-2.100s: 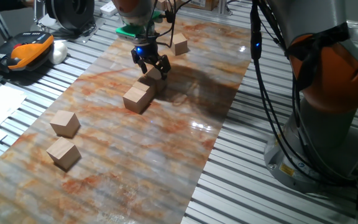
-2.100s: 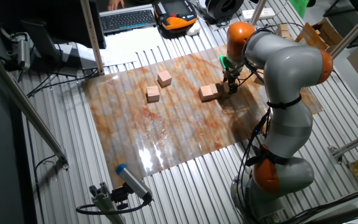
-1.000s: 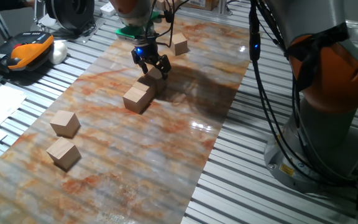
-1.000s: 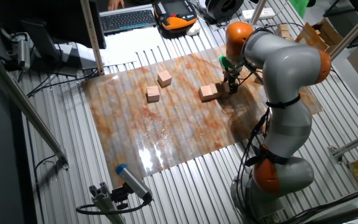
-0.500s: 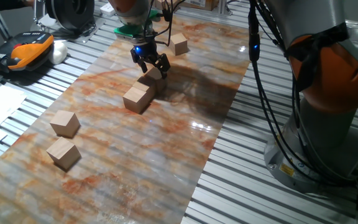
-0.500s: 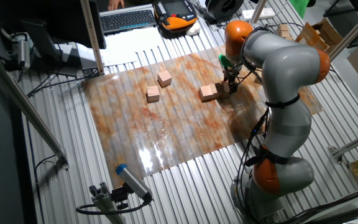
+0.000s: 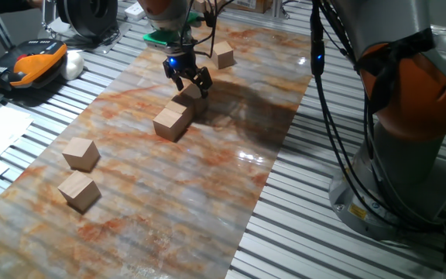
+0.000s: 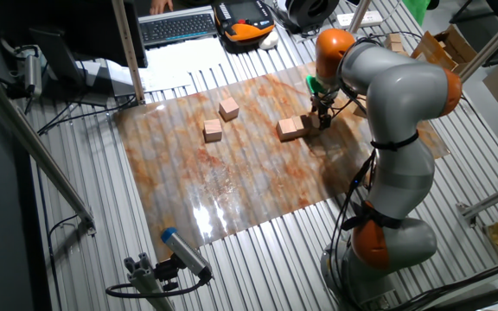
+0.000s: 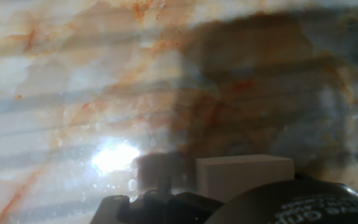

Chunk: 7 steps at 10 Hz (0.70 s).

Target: Stack the blocks into a pyramid shape

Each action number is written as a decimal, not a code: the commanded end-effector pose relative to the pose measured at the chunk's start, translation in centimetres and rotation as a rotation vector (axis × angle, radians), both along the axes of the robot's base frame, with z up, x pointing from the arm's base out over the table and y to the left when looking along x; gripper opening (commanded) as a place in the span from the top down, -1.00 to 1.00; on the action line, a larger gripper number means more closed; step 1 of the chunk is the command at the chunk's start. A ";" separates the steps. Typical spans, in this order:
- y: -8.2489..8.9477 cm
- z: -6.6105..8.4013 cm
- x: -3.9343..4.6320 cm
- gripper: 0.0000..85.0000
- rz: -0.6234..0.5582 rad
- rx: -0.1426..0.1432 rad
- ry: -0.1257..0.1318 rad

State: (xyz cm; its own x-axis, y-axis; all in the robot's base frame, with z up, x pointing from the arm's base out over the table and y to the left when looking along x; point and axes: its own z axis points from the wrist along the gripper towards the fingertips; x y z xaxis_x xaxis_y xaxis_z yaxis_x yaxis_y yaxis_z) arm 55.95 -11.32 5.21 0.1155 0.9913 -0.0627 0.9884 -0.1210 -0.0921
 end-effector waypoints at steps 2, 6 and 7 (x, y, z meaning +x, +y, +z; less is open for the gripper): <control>0.0 0.1 0.13 -1.00 -0.004 0.006 -0.006; 0.1 0.1 0.28 -1.00 -0.007 0.009 -0.008; 0.1 0.2 0.30 -1.00 -0.007 0.007 -0.006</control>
State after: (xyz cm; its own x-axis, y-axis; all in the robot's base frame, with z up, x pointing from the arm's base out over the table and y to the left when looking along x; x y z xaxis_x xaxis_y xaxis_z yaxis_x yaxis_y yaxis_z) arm 56.24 -11.22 5.35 0.1232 0.9909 -0.0546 0.9880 -0.1276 -0.0869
